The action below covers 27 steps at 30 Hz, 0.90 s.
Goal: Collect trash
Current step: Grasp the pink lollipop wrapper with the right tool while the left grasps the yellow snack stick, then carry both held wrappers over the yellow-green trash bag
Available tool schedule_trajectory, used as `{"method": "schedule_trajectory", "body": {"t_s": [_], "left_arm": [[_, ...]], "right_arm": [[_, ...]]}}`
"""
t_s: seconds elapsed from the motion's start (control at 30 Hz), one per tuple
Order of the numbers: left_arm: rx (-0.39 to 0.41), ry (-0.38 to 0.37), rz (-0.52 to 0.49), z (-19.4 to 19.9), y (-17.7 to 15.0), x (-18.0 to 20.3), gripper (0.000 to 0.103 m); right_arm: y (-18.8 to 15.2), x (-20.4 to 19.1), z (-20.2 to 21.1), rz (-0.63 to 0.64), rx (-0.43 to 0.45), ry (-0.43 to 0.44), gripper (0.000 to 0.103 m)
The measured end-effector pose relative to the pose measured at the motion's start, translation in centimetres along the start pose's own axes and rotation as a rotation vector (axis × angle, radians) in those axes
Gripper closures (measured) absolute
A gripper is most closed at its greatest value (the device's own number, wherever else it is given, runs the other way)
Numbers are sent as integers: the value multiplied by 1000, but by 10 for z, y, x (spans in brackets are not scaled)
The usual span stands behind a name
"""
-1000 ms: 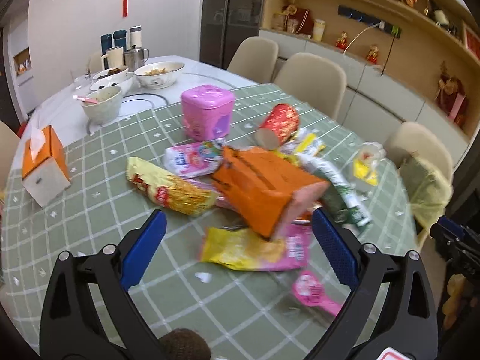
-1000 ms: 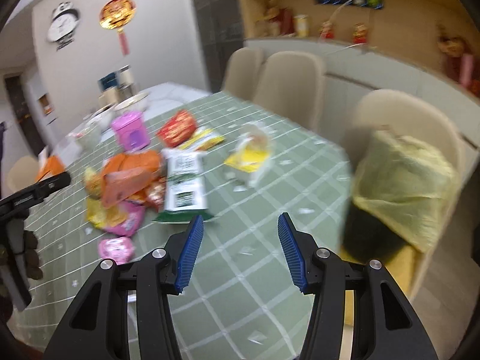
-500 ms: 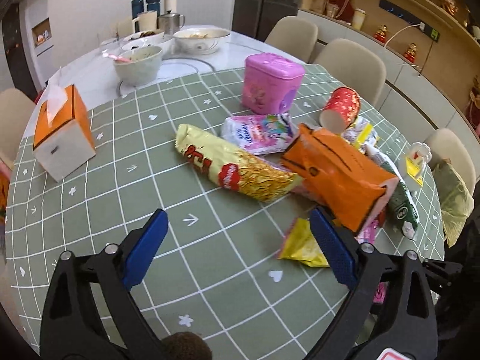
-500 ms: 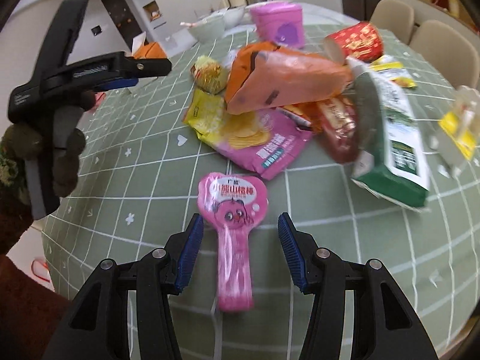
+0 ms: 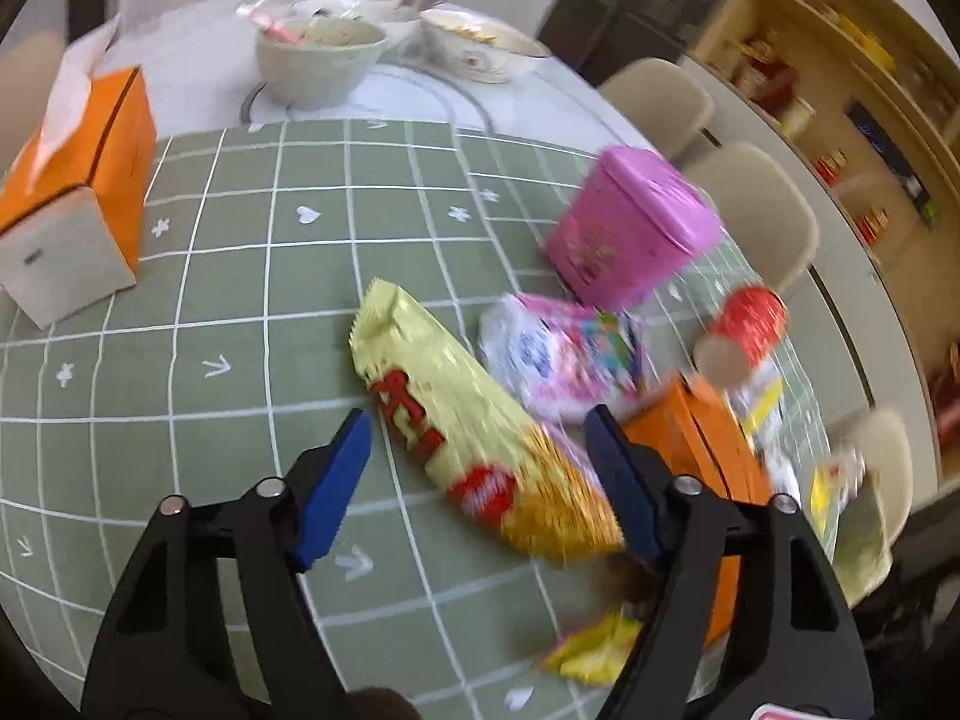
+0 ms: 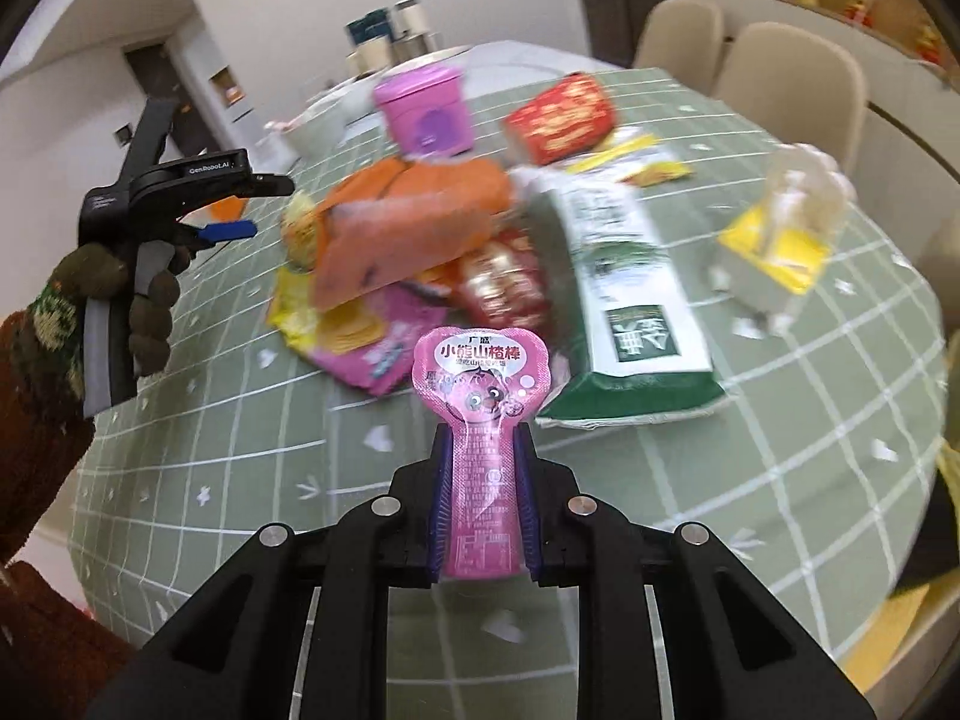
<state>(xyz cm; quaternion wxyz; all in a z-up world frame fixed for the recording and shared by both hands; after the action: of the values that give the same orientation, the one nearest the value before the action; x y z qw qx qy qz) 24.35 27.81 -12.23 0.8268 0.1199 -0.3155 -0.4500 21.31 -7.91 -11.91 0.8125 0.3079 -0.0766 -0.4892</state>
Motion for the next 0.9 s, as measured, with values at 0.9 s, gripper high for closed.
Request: {"method": "schedule_trajectory", "body": {"t_s": [0.9], "left_arm": [[244,-194,-400,121,-62,217,78]], "right_arm": [[13,94,134,-8,242,-129,83]]}}
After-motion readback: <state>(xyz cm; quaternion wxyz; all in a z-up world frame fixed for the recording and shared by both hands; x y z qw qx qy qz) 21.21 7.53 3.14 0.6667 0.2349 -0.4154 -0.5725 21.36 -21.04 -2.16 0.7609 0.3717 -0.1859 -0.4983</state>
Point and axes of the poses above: each gripper's, at about its wrist camera, not at the fingertips, and z roughly against the way its jaws point, x to its right, y to its top, the point moved 2 cm from there along -z, roughly the way its jaws point, and after that the axes turned 5 degrees about -y, right-handed, at the moved point
